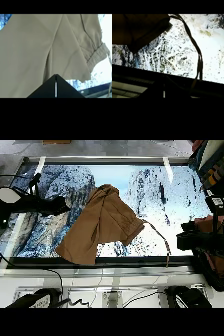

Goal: Fold the clothes and pants, and hang the long-sleeved shirts on hangers.

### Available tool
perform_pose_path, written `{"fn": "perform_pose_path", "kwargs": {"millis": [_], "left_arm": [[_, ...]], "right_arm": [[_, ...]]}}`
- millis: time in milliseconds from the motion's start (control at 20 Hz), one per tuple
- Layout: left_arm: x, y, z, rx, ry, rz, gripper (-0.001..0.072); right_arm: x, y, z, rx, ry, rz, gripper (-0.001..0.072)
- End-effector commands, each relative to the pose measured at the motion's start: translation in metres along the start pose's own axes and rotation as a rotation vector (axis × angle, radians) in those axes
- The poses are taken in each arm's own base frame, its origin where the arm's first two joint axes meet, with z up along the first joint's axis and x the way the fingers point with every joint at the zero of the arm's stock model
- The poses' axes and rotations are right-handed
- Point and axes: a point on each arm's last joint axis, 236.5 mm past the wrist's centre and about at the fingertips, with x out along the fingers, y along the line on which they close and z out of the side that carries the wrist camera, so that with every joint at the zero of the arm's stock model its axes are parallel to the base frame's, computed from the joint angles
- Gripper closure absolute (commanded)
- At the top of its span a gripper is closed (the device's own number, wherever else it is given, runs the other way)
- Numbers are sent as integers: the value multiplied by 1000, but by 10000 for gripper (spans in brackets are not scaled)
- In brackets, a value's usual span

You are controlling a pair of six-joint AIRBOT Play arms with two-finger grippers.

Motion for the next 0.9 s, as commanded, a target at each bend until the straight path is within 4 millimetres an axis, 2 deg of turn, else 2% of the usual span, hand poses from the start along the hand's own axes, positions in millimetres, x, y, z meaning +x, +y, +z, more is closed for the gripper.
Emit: {"fn": "perform_pose_path", "kwargs": {"millis": [0,350,550,600,650,800,850], "left_arm": [[0,0,0,0,0,0,684],[-1,3,1,34,-2,14,686],[-17,9,12,275,-78,108,687],[-23,11,15,356,-99,151,687],[-28,12,15,449,-102,195,687],[-36,18,13,674,-83,354,687],[-33,12,11,725,-77,372,687]], "right_arm": [[0,0,0,0,0,0,686],[0,0,0,0,0,0,685],[0,0,0,-15,0,-2,685],[0,-4,0,-95,-1,-17,685],[0,-5,1,-148,-2,-21,685],[0,-4,0,-150,-2,-15,685],[0,-4,0,-149,-1,-16,685]]}}
